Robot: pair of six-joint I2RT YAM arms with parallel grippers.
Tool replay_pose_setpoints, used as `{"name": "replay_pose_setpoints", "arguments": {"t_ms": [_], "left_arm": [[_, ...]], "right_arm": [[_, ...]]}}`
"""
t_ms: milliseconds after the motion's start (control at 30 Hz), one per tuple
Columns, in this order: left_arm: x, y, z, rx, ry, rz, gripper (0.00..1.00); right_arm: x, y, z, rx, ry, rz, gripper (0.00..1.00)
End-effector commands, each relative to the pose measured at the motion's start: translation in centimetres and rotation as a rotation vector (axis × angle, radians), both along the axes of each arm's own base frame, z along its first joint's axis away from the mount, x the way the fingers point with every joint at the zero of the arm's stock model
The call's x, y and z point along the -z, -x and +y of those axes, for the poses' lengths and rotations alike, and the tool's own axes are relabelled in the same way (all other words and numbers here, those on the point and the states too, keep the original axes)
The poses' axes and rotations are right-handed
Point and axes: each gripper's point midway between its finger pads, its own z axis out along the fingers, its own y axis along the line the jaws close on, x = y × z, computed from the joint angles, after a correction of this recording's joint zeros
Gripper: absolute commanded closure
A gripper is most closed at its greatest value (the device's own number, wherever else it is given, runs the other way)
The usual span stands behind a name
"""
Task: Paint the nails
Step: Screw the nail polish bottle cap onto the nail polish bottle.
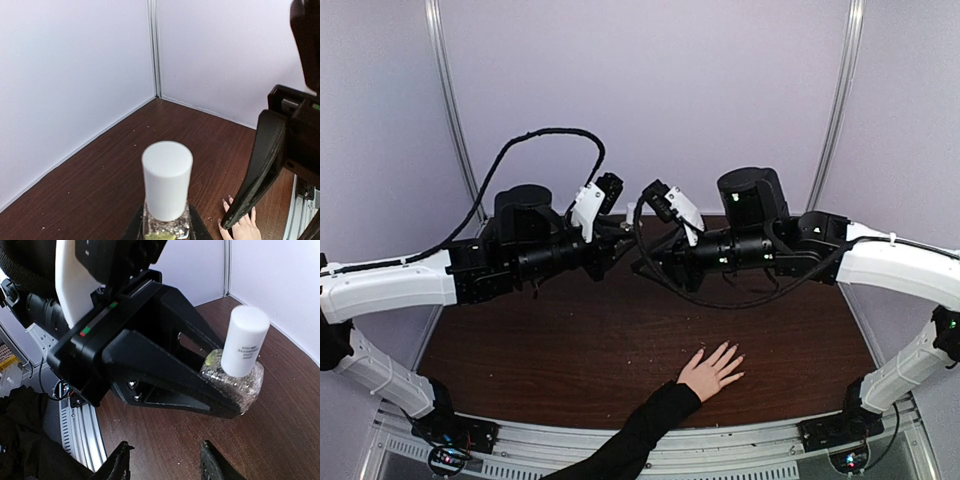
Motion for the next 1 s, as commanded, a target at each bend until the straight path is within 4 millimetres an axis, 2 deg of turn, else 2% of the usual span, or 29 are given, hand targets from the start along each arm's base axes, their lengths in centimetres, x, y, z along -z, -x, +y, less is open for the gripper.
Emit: {"name": "replay_pose_setpoints", "arguments": {"t_ms": [0,133,367,567,733,967], "left_arm": [[-4.7,0.8,0.0,0.041,0.124,-0.071,1.00],[-4.7,3.3,-0.5,0.196,0.131,-0.069,1.00],[-4.4,9.0,-0.6,0.518,0.110,-0.073,1.00],[-3.8,12.6,-0.8,0.740,0.089,-0.039,1.00],[-3.6,14.5,-1.1,0.882,0.093,0.007,1.00],[-3.6,16.1,-1.5,1.017,0.109,0.050,1.00]], "right_arm": [[-1.0,1.2,-1.2,-0.027,-0.008,-0.008,0.50],[-1.6,1.7,-2.4,-0.049,-0.014,-0.023,0.44],[-4.1,5.7,-4.6,-0.243,-0.046,-0.108,0.34],[-6.1,9.0,-5.5,-0.403,-0.069,-0.137,0.29],[-7.5,11.1,-5.0,-0.539,-0.111,-0.099,0.29],[-8.9,12.3,-3.9,-0.629,-0.180,-0.036,0.30]]}}
